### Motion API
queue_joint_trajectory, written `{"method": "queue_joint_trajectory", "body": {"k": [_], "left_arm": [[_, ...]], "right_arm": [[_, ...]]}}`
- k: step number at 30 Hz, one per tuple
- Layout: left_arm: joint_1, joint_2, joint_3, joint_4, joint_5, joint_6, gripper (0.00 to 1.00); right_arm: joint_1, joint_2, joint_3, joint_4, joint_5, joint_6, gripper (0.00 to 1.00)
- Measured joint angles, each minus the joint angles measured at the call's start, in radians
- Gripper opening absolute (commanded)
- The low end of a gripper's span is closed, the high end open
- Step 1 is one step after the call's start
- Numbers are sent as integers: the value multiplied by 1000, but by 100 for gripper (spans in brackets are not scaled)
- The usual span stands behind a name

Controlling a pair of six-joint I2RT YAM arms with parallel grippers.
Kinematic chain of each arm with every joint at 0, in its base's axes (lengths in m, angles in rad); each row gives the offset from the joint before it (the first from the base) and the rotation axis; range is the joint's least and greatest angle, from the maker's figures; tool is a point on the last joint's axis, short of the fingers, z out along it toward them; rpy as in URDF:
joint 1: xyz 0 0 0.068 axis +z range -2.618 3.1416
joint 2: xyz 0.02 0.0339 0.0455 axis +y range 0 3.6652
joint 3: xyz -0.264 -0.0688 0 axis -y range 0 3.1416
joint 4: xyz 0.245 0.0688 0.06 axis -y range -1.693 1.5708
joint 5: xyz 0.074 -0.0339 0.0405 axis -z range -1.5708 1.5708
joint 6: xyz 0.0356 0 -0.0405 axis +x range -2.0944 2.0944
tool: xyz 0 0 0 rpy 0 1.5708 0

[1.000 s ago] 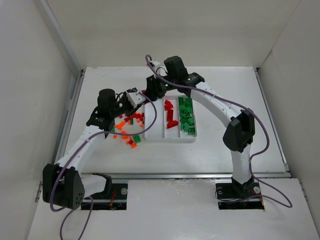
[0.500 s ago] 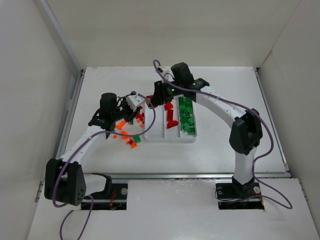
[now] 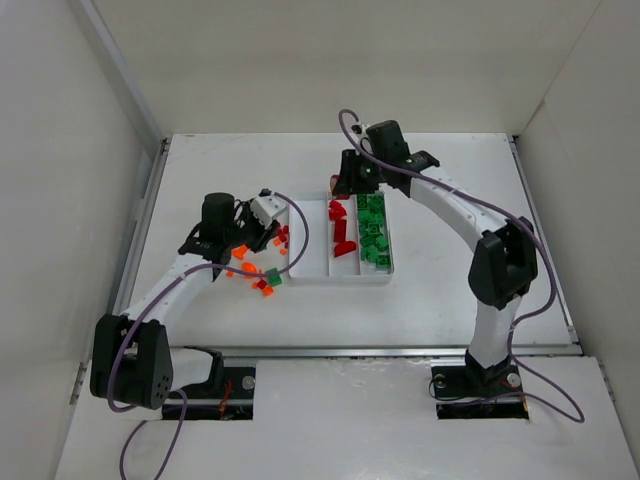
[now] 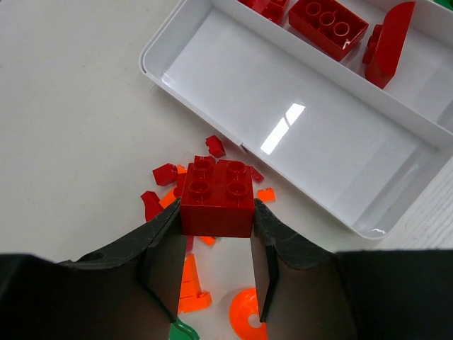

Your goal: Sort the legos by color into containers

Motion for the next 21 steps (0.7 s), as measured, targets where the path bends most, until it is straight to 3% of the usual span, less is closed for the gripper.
{"method": "queue_joint_trajectory", "body": {"k": [4, 6, 8, 9, 13, 21], "left_arm": [[0, 0, -1, 0, -6, -1, 0], [0, 0, -2, 1, -7, -3, 0], [0, 0, -3, 1, -8, -6, 0], [0, 0, -3, 2, -8, -7, 0], [0, 0, -10, 5, -10, -10, 0], [0, 0, -13, 8, -10, -17, 0]], "right_arm": [[0, 82, 28, -73, 95, 6, 15], [0, 129, 31, -102, 127, 8, 28], [0, 175, 32, -135, 153, 9, 36], [0, 192, 32, -148, 161, 10, 48], [0, 225, 36, -190, 181, 13, 66], [0, 220, 70, -206, 200, 3, 73]]}}
